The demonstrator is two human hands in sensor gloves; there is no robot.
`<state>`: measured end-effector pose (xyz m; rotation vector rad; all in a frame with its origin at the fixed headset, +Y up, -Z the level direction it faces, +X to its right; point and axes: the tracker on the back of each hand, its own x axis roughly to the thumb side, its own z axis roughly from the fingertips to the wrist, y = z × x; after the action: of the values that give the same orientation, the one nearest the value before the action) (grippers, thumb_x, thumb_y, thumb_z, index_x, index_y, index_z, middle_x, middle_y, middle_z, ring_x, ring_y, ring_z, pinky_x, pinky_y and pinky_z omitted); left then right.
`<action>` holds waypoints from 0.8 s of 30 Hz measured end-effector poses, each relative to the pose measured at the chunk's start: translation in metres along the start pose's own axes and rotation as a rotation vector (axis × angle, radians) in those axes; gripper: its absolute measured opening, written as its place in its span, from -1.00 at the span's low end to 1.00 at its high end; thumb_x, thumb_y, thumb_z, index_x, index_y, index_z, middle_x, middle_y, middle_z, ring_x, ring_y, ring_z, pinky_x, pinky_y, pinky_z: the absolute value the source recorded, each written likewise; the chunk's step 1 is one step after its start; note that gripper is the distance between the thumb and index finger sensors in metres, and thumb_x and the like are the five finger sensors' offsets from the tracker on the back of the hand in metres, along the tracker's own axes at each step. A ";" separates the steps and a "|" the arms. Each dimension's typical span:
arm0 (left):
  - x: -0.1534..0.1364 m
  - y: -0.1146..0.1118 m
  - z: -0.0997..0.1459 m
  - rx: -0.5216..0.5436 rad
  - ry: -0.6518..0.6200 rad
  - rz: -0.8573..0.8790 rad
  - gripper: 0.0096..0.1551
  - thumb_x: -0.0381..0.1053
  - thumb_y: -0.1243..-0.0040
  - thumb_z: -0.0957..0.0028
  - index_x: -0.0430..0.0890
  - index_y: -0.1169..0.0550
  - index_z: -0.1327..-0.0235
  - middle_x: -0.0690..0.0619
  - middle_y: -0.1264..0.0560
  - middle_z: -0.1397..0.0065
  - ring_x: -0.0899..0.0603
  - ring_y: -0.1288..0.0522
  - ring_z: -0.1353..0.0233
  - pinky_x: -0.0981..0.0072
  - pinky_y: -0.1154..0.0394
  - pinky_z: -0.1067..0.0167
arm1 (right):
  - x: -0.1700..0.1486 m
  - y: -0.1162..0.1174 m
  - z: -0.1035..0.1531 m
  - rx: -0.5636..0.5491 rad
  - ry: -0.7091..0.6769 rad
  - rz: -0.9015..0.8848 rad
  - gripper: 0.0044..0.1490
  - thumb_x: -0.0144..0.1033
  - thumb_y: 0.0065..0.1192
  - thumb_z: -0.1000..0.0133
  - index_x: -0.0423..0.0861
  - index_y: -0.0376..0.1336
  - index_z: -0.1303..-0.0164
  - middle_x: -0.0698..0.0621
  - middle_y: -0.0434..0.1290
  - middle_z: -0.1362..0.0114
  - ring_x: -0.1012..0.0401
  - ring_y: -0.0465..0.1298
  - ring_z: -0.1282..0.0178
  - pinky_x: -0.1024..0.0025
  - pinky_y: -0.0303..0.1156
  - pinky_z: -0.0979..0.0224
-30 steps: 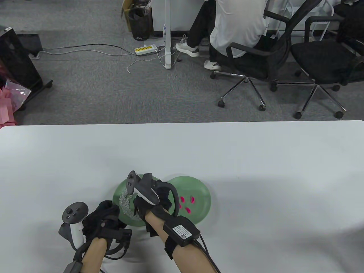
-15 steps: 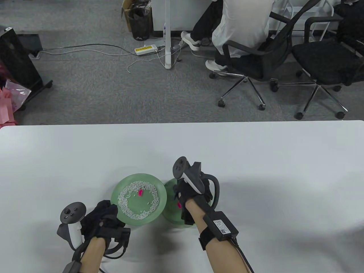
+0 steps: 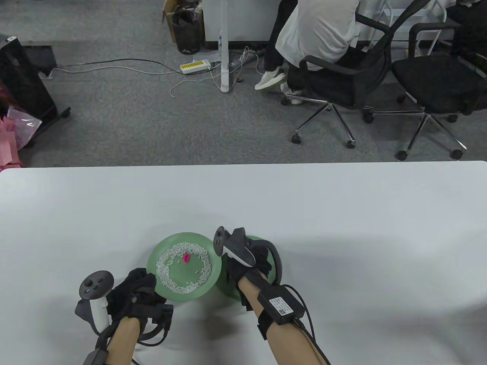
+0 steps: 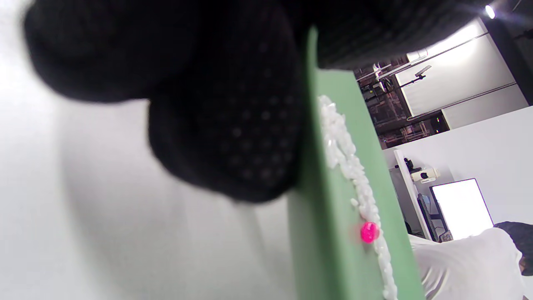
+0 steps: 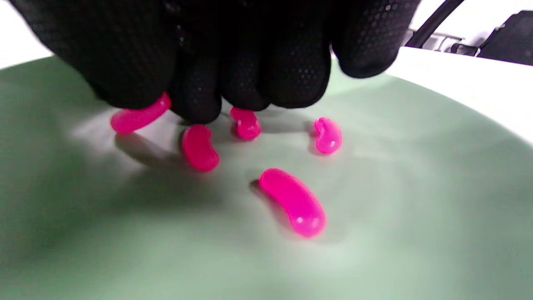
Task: Pick gummy candy with hand pinch into plate
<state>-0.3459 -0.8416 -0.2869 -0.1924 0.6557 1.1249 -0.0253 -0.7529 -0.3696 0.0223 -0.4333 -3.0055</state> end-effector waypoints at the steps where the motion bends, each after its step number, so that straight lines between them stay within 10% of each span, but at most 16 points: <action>1: -0.001 0.000 -0.002 0.000 0.000 0.000 -0.43 0.06 -0.31 0.12 -0.09 -0.65 -0.15 -0.02 -0.74 0.12 -0.07 -0.83 0.51 0.26 -0.76 0.47 | 0.000 0.000 0.000 -0.009 0.001 0.010 -0.53 0.00 0.47 0.15 0.11 0.58 0.08 0.14 0.57 -0.26 0.08 0.53 -0.26 -0.03 0.38 -0.44; 11: -0.002 -0.001 -0.004 -0.002 -0.004 -0.007 -0.43 0.06 -0.30 0.12 -0.09 -0.65 -0.15 -0.02 -0.74 0.11 -0.07 -0.83 0.51 0.26 -0.76 0.47 | 0.010 -0.046 0.022 -0.269 -0.031 -0.169 -0.45 0.05 0.42 0.17 0.12 0.54 0.00 0.14 0.52 -0.32 0.09 0.51 -0.28 -0.01 0.38 -0.44; 24: 0.005 -0.006 0.006 -0.022 -0.042 -0.035 -0.44 0.06 -0.30 0.12 -0.09 -0.65 -0.15 -0.02 -0.74 0.11 -0.07 -0.83 0.51 0.26 -0.76 0.46 | 0.089 -0.047 0.024 -0.190 -0.140 0.058 -0.38 0.02 0.46 0.17 0.17 0.49 -0.14 0.14 0.47 -0.41 0.07 0.46 -0.38 -0.04 0.34 -0.50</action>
<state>-0.3372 -0.8373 -0.2862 -0.1973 0.6005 1.1000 -0.1196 -0.7112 -0.3597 -0.2123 -0.1556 -2.9871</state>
